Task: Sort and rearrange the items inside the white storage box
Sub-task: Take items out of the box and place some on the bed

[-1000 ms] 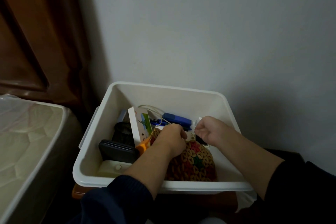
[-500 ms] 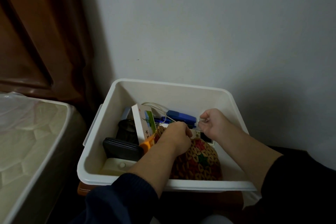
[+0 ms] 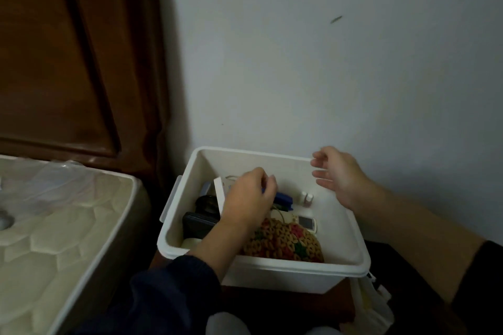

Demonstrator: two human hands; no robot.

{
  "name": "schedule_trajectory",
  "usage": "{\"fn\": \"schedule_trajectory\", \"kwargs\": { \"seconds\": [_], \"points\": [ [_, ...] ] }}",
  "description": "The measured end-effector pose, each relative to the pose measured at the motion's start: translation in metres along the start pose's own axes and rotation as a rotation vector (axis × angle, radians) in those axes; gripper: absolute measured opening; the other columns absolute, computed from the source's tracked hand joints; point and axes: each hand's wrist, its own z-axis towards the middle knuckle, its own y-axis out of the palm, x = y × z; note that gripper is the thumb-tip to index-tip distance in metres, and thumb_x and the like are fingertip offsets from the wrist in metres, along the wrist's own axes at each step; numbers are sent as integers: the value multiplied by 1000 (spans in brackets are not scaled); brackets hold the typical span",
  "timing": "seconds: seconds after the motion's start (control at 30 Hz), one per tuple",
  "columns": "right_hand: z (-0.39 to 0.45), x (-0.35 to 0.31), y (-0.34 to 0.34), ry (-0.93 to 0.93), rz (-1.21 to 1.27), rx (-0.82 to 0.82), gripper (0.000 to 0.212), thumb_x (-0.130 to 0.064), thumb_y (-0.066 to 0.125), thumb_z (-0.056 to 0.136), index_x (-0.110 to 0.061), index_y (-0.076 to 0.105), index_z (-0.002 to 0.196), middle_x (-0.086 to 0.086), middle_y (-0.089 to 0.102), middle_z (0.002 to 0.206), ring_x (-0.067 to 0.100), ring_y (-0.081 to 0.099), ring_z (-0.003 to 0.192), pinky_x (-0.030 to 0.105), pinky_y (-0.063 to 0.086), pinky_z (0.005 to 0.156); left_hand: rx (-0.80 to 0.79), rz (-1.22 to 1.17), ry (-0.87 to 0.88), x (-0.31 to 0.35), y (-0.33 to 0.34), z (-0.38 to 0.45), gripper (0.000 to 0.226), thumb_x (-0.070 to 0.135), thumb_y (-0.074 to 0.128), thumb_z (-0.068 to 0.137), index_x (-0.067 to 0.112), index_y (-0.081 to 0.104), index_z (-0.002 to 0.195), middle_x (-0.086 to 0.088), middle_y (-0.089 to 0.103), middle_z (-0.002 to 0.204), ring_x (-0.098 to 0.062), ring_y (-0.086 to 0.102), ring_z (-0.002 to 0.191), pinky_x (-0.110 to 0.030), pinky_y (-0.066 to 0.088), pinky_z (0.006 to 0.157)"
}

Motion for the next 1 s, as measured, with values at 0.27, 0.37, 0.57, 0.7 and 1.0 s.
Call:
{"fn": "schedule_trajectory", "kwargs": {
  "seconds": [0.27,0.37,0.57,0.7,1.0],
  "points": [
    [-112,-14,125,-628,-180,-94,60,-43,51,102,-22,37,47,-10,30,42,6,31,39,27,25,44,541,163,-97,-57,-165,-94,62,38,46,109,18,30,52,3,33,45,-20,39,45,-36,21,53],
    [-161,-8,193,-753,-146,-240,62,-44,47,106,-28,47,46,-8,37,40,6,36,39,24,23,40,665,187,-192,-89,-226,-146,62,35,48,109,18,30,53,3,32,46,-17,34,43,-35,22,52],
    [-257,22,309,-853,-147,-555,61,-43,37,112,-21,56,58,-7,53,50,4,48,46,20,35,48,821,351,-418,-150,-308,-266,55,38,44,110,21,28,60,2,33,49,-19,39,48,-37,19,52],
    [-301,58,369,-831,-202,-718,47,-34,39,112,-15,62,76,-1,58,65,0,55,58,15,36,52,837,402,-548,-190,-338,-325,48,40,42,109,23,36,65,2,41,56,-17,43,53,-35,22,50],
    [-278,152,442,-747,-785,-1010,28,-24,53,101,-24,61,128,-3,58,125,9,60,105,24,46,92,736,316,-523,-237,-358,-306,11,21,61,99,21,59,109,7,53,108,-11,54,100,-27,47,88]
  ]
}}
